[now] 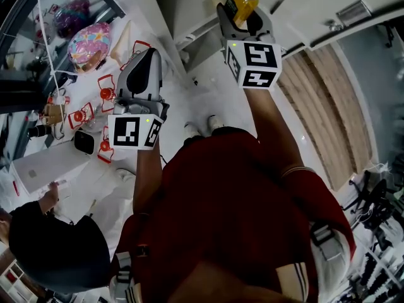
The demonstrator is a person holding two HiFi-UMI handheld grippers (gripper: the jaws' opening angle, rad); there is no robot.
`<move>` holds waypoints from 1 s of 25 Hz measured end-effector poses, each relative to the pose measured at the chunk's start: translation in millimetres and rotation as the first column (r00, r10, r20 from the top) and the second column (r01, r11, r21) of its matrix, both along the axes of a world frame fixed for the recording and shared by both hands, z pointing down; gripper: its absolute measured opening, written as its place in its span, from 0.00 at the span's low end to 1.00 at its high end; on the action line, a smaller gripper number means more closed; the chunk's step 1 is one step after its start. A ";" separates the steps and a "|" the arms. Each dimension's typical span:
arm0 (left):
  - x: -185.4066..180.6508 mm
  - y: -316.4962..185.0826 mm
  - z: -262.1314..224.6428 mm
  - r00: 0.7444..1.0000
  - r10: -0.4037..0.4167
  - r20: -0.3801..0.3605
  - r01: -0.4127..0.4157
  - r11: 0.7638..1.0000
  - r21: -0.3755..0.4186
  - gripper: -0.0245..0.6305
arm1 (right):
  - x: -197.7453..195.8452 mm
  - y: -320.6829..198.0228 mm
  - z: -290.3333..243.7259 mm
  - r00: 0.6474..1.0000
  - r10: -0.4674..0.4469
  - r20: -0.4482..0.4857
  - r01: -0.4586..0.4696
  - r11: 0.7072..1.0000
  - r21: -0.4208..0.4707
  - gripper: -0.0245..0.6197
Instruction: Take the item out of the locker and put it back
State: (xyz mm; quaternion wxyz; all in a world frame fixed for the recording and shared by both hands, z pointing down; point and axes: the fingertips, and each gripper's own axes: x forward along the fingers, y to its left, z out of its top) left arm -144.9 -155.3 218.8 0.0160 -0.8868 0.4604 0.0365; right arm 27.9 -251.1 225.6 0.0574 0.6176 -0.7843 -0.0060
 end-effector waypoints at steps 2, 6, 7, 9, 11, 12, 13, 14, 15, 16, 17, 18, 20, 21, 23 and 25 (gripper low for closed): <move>2.6 3.5 1.5 1.000 0.003 0.003 -0.003 1.000 -0.003 0.05 | -0.4 6.0 1.2 1.000 -0.010 0.001 0.010 1.000 -0.002 0.34; 7.4 10.1 5.5 1.000 0.012 0.012 -0.012 1.000 -0.009 0.05 | -2.5 17.3 4.7 0.999 -0.032 -0.002 0.032 0.999 -0.002 0.34; 8.9 11.8 6.5 1.000 0.015 0.014 -0.015 1.000 -0.011 0.05 | -2.6 20.0 5.7 0.999 -0.037 -0.001 0.037 0.999 -0.003 0.34; 11.8 15.1 8.4 1.000 0.017 0.018 -0.017 1.000 -0.012 0.05 | -2.5 25.4 7.9 0.999 -0.049 0.000 0.049 0.999 -0.004 0.34; 14.2 17.8 10.8 1.000 0.019 0.020 -0.019 1.000 -0.013 0.05 | -2.8 30.4 10.4 0.998 -0.061 0.000 0.061 0.998 -0.003 0.34; 15.3 18.7 12.2 1.000 0.020 0.021 -0.020 1.000 -0.013 0.05 | -3.0 32.5 11.9 0.998 -0.067 0.000 0.067 0.998 -0.003 0.34; 16.4 19.4 13.6 1.000 0.022 0.022 -0.021 1.000 -0.014 0.05 | -3.3 34.5 13.6 0.997 -0.072 0.000 0.072 0.997 -0.003 0.34; 17.5 20.0 14.9 0.999 0.023 0.023 -0.023 1.000 -0.014 0.05 | -3.4 36.4 15.6 0.997 -0.078 0.001 0.078 0.997 -0.004 0.34; 18.8 20.5 16.3 0.999 0.024 0.024 -0.023 1.000 -0.015 0.05 | -3.6 38.4 17.6 0.996 -0.084 0.001 0.084 0.996 -0.005 0.34; 20.3 21.1 17.5 0.999 0.025 0.025 -0.025 1.000 -0.015 0.05 | -3.7 40.5 19.6 0.996 -0.091 0.001 0.091 0.996 -0.005 0.34; 22.0 21.7 18.5 0.999 0.026 0.026 -0.026 1.000 -0.014 0.05 | -3.8 42.7 21.6 0.995 -0.098 0.002 0.098 0.995 -0.004 0.34; 23.8 22.1 19.6 0.999 0.027 0.027 -0.027 1.000 -0.013 0.05 | -3.9 44.8 23.6 0.994 -0.107 0.002 0.107 0.994 -0.003 0.34; 27.1 22.4 22.4 0.999 0.028 0.029 -0.027 1.000 -0.014 0.05 | -3.9 48.4 27.8 0.992 -0.122 0.002 0.122 0.992 -0.002 0.34; 28.6 22.4 24.1 0.999 0.027 0.030 -0.027 1.000 -0.015 0.05 | -3.8 49.9 30.2 0.992 -0.129 0.002 0.129 0.992 -0.003 0.34; 31.5 22.7 27.9 0.999 0.026 0.030 -0.025 1.000 -0.016 0.05 | -4.0 53.0 35.5 0.990 -0.144 0.004 0.144 0.990 -0.005 0.34; 35.2 23.0 31.7 0.999 0.026 0.031 -0.025 1.000 -0.015 0.05 | -4.1 55.9 41.1 0.987 -0.161 0.007 0.161 0.987 -0.007 0.34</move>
